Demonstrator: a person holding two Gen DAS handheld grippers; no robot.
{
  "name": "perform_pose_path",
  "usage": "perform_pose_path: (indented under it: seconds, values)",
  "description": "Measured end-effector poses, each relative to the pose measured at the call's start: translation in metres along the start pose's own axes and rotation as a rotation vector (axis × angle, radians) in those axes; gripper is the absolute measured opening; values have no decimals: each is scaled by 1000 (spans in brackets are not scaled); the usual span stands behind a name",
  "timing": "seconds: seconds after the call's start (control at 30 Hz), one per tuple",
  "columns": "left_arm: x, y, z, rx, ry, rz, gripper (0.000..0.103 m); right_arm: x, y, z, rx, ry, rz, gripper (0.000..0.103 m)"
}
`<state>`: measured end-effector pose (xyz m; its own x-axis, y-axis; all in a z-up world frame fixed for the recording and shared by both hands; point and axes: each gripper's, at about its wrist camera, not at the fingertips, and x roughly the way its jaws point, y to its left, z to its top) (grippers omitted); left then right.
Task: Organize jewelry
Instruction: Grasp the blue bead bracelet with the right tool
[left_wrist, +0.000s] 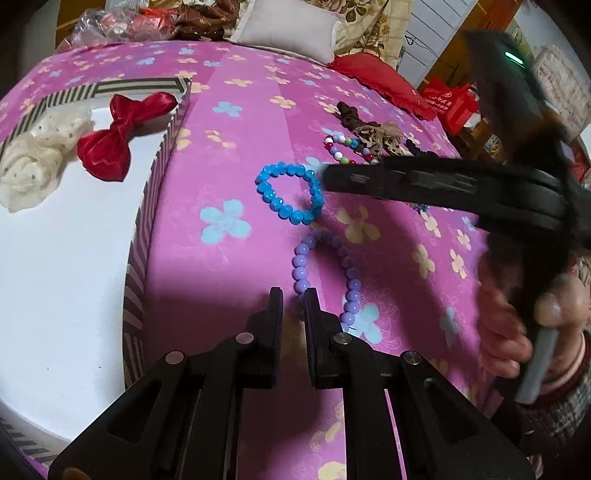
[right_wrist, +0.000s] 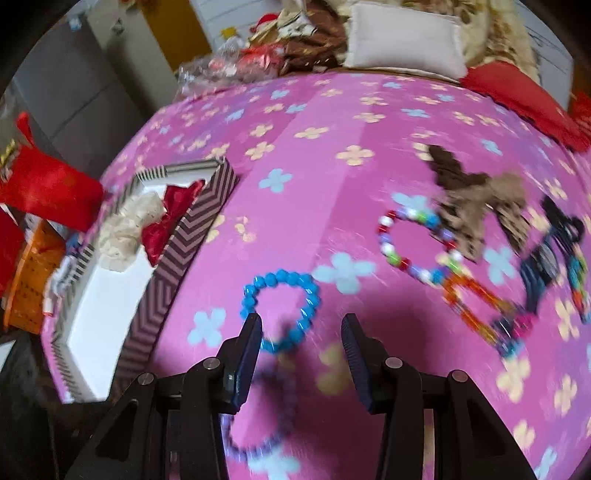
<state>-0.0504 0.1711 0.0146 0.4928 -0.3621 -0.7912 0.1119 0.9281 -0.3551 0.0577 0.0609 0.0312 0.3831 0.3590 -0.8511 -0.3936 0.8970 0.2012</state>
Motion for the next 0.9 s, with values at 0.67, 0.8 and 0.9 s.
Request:
perform_pose_path:
  seconds: [0.67, 0.8, 0.9]
  values:
    - [19, -21, 4, 68, 16, -78, 27, -24, -50, -31, 106, -42, -118, 8]
    - [25, -22, 10, 68, 7, -93, 26, -40, -56, -37, 130, -66, -112, 8]
    - [31, -20, 15, 59, 2, -80, 12, -46, -55, -41, 136, -69, -103, 8]
